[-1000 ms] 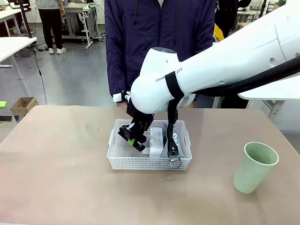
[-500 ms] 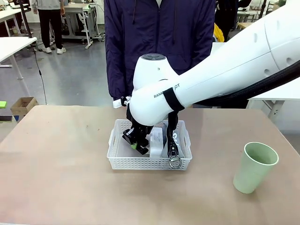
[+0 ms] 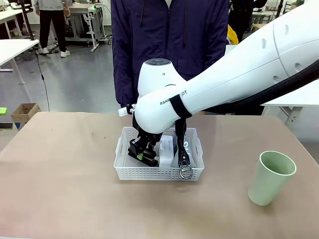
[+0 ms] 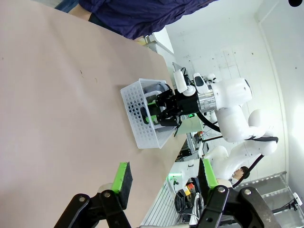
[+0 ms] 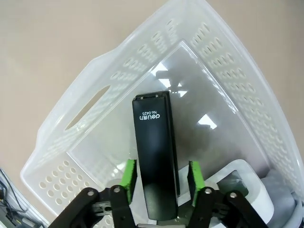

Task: Efficiently arrange items inside the basket to fit them all.
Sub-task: Pick up the Stapler and place it inside the Organizing basket.

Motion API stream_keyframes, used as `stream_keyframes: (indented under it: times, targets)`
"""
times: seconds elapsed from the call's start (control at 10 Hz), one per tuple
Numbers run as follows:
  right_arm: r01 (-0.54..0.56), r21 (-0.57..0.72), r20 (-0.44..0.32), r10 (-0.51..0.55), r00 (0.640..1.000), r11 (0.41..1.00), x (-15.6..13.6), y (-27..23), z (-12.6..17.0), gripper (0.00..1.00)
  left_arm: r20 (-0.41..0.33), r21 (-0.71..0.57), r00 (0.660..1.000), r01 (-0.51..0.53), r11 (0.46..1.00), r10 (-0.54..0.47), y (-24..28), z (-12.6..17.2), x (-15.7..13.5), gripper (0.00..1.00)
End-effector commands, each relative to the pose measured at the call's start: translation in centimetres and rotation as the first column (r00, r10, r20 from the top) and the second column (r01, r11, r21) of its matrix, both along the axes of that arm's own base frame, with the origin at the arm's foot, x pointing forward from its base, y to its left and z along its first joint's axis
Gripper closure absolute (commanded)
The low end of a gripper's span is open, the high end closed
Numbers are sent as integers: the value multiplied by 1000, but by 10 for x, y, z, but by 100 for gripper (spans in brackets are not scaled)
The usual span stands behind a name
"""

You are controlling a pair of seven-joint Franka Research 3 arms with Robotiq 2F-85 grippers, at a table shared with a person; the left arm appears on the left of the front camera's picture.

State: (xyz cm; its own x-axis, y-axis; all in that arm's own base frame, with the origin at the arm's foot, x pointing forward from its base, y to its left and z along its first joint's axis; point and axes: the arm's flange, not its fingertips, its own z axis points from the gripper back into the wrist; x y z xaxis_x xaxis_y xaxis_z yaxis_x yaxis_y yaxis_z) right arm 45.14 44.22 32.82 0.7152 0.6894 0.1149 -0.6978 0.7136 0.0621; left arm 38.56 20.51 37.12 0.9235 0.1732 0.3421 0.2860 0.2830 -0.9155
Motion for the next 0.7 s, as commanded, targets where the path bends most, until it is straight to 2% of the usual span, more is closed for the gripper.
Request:
stream_keyframes:
  times: [0.0,0.3,0.4,0.6]
  targets:
    - [7,-26,19,-6,1000,1000,0,5,3,0,7,4,1000,1,1000,-1,-2,1,-2,26]
    - [-3,3,30,3,1000,1000,-1,1,10,0,7,4,1000,1,1000,-1,-2,1,-2,26]
    - [-19,21,25,19,1000,1000,-1,-5,20,0,7,4,1000,1,1000,-1,-2,1,-2,26]
    - [-35,103,28,32,999,994,-6,-39,62,0,7,4,1000,1,1000,-1,-2,1,-2,26]
